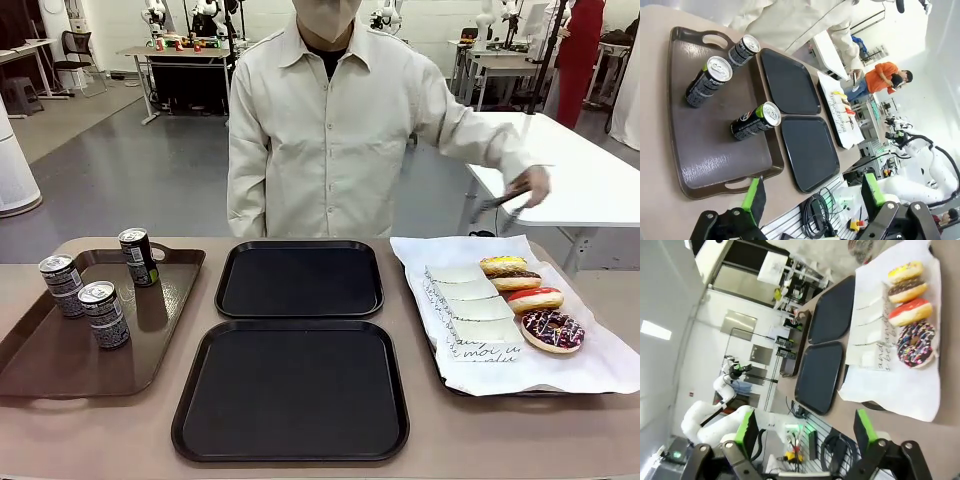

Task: Set up donuts and drinks on trays.
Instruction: Pick up one Pepsi coke and place it on the Flat Tray.

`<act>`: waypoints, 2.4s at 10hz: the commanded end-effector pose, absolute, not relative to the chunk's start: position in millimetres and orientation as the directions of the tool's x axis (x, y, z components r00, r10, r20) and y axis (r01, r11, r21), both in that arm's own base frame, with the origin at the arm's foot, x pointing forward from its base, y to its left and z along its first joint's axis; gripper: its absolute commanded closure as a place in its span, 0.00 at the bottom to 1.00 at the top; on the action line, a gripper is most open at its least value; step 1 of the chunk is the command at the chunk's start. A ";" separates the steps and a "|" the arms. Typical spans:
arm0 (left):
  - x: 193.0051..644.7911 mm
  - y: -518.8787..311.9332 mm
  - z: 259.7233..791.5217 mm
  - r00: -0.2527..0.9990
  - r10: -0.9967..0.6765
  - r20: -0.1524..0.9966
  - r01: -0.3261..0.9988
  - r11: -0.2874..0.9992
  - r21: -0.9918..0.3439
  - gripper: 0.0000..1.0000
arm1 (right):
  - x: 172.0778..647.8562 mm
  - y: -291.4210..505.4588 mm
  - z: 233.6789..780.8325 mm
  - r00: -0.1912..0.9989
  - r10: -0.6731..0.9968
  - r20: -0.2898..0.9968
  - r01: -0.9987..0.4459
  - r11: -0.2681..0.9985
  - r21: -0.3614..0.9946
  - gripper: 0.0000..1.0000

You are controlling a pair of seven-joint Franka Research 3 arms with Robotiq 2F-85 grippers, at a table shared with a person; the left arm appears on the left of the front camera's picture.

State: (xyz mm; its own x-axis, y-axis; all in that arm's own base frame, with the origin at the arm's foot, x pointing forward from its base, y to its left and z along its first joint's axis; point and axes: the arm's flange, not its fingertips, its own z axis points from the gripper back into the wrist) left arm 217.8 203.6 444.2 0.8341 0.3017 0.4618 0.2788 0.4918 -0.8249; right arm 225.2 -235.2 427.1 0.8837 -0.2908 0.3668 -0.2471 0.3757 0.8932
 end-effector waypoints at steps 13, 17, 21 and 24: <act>217.8 203.6 444.2 0.834 0.302 0.462 0.279 0.492 -0.825 0.00 | 225.2 -235.2 427.1 0.884 -0.291 0.367 -0.247 0.376 0.893 0.00; 248.6 171.8 479.3 0.901 0.149 0.407 0.216 0.659 -0.720 0.00 | 225.2 -235.2 427.1 0.884 -0.291 0.367 -0.247 0.376 0.893 0.00; 285.0 79.1 556.4 0.934 -0.141 0.329 0.239 0.930 -0.280 0.00 | 225.2 -235.2 427.1 0.884 -0.291 0.367 -0.247 0.376 0.893 0.00; 311.1 9.2 538.6 0.931 -0.135 0.339 0.198 0.967 -0.158 0.00 | 225.2 -235.2 427.1 0.884 -0.291 0.367 -0.247 0.376 0.893 0.00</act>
